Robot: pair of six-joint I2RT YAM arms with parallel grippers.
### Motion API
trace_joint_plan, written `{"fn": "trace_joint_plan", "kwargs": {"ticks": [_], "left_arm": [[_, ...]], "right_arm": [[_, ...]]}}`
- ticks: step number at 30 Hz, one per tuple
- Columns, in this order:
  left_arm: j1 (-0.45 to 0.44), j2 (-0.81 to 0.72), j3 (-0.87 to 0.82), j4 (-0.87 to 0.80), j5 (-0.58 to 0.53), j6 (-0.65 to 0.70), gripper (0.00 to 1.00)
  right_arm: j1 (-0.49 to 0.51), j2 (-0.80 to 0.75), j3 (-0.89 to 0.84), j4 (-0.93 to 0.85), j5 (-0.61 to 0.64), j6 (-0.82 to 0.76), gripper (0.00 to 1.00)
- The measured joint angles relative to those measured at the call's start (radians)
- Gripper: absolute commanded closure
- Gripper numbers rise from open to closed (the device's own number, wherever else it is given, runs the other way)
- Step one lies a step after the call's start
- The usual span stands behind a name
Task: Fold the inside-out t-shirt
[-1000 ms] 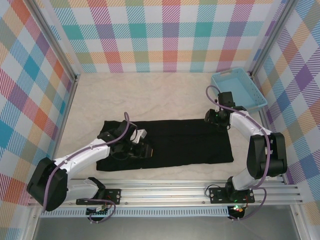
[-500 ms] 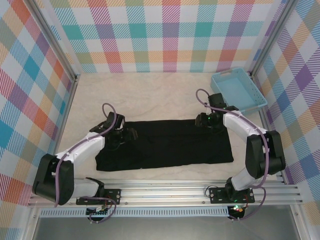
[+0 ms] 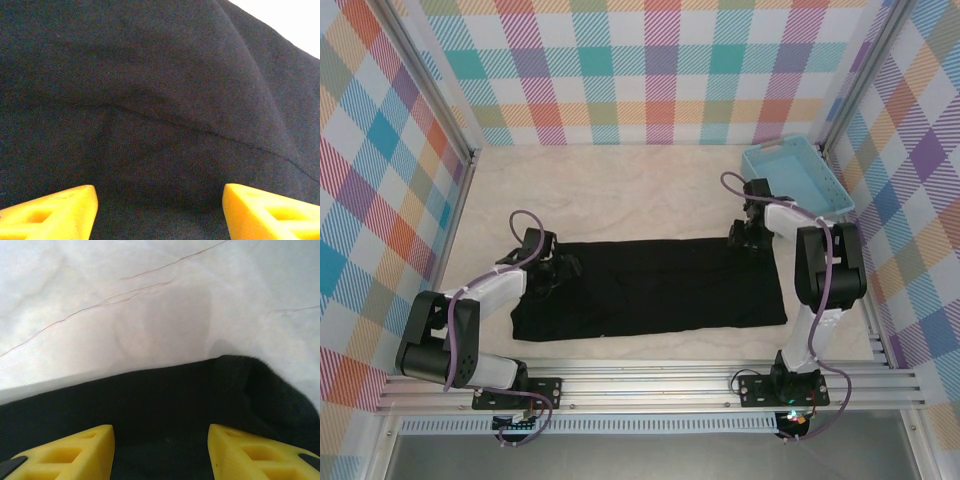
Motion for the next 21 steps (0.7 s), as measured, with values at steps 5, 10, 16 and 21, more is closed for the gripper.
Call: {"fn": "trace_joint_plan", "kwargs": {"ticks": [5,10,16,21], "left_arm": [[0.001,0.001,-0.023,0.059,-0.005,0.000,0.32],[0.001,0.009,-0.026,0.092,-0.005,0.000,0.32],[0.001,0.016,-0.024,0.103,-0.004,0.001,0.32],[0.001,0.018,-0.024,0.111,-0.004,0.001,0.32]], "right_arm": [[0.000,0.045,0.083,-0.069,0.176,-0.022,0.53],[0.005,0.045,0.101,-0.093,0.259,-0.047,0.52],[0.038,0.074,0.138,-0.126,0.290,-0.078,0.50],[0.059,0.130,0.175,-0.158,0.315,-0.102,0.52]]}}
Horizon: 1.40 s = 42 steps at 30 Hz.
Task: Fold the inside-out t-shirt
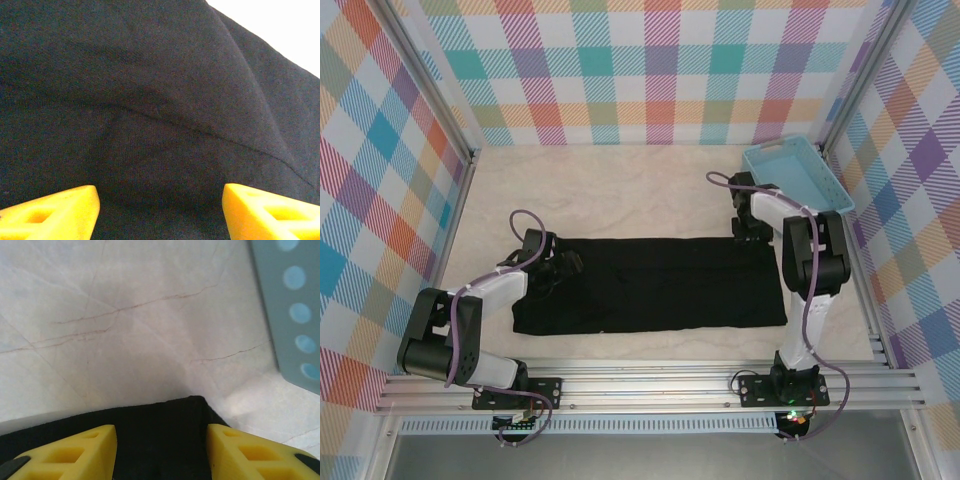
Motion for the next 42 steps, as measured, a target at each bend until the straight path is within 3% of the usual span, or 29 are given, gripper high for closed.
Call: {"fn": "trace_joint_plan", "kwargs": {"ticks": [13,42], "left_arm": [[0.006,-0.001,-0.011,0.022,-0.003,-0.001,0.33],[0.017,-0.009,-0.036,0.067,0.001,-0.019,0.34]], "right_arm": [[-0.021,0.087,0.093,-0.097,0.150,-0.033,0.73],[-0.099,0.094,0.098,-0.188,0.256,-0.047,0.93]]}}
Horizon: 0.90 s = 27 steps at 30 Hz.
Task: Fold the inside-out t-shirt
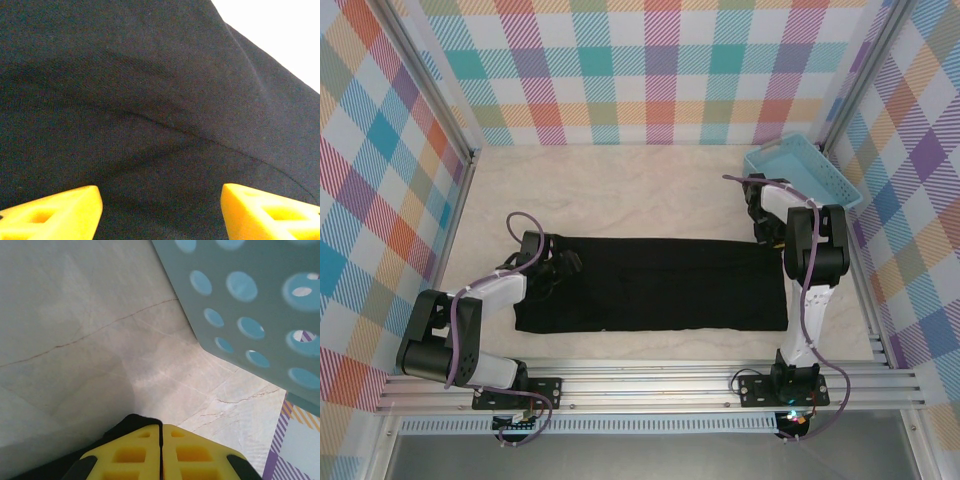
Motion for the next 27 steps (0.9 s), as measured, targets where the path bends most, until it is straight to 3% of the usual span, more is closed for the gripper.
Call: {"fn": "trace_joint_plan", "kwargs": {"ticks": [19,23,27], "left_arm": [[0.000,-0.003,-0.009,0.018,0.000,0.000,0.34],[0.000,-0.003,-0.009,0.018,0.000,0.000,0.34],[0.000,-0.003,-0.009,0.018,0.000,0.000,0.34]], "right_arm": [[-0.022,-0.031,0.045,-0.034,0.099,-0.011,0.81],[-0.018,-0.066,0.034,-0.022,0.023,-0.010,0.77],[0.035,-0.166,-0.011,0.010,-0.101,-0.005,0.65]]}}
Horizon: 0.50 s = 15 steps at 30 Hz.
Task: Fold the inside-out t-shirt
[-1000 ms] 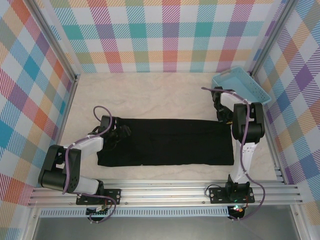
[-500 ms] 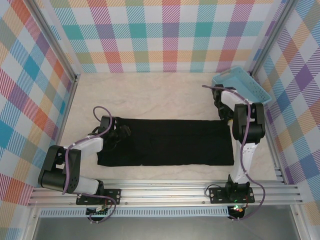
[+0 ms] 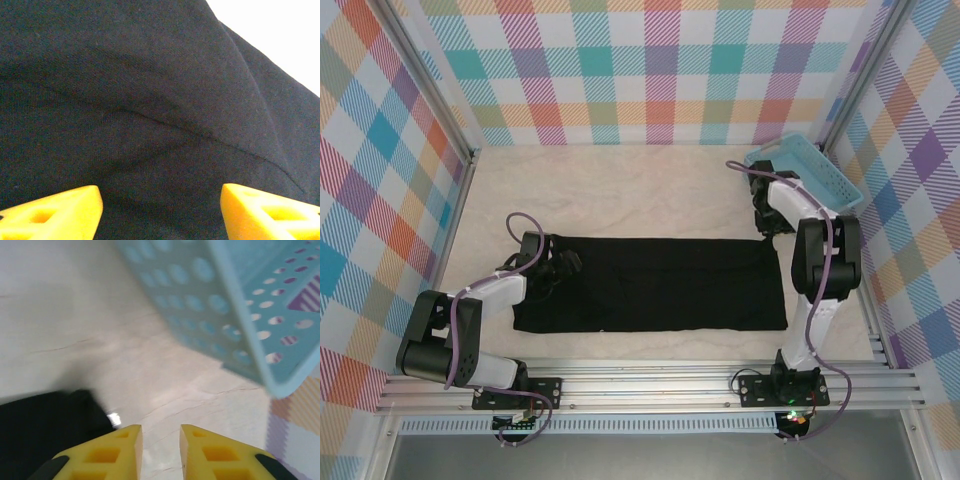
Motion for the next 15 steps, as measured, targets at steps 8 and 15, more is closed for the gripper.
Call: {"fn": "trace_joint_plan", "kwargs": {"ticks": [8,15], "left_arm": [[0.000,0.000,0.000,0.000,0.000,0.000,0.34],[0.000,0.000,0.000,0.000,0.000,0.000,0.34]], "right_arm": [[0.051,0.021,-0.005,0.024,-0.097,0.008,0.64],[-0.006,0.089,-0.015,0.010,-0.068,0.023,0.86]]}}
